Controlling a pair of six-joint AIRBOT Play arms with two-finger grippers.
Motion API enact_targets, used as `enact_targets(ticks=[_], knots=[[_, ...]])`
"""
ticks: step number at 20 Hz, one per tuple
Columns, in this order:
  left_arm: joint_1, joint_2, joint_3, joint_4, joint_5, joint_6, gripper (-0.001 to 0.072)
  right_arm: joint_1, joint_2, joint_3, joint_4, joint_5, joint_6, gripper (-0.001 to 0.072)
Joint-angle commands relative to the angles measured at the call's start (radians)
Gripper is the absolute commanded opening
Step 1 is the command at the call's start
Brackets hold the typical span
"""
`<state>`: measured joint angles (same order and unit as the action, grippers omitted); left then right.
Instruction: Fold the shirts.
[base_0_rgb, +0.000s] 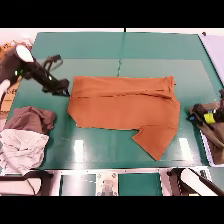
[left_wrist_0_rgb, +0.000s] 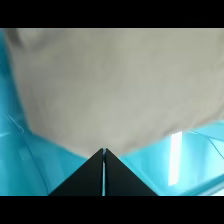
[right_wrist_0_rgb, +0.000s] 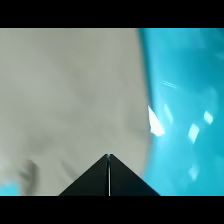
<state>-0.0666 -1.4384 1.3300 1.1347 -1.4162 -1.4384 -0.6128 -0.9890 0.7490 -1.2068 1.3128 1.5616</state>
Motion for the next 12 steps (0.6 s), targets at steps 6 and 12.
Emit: enact_targets(ticks=[6,12], knots=[[-0.077,0.401,-0.708,-0.031,0.376,-0.183,0.0605,0.011,0.200,-0.432,0.080,-0.064,0.073,0.0302],[-0.077,0.395,-0.863,-0.203,0.609,-0.177,0.0604,0.065,0.069,-0.476,0.138,-0.175,0.080,0.0334]])
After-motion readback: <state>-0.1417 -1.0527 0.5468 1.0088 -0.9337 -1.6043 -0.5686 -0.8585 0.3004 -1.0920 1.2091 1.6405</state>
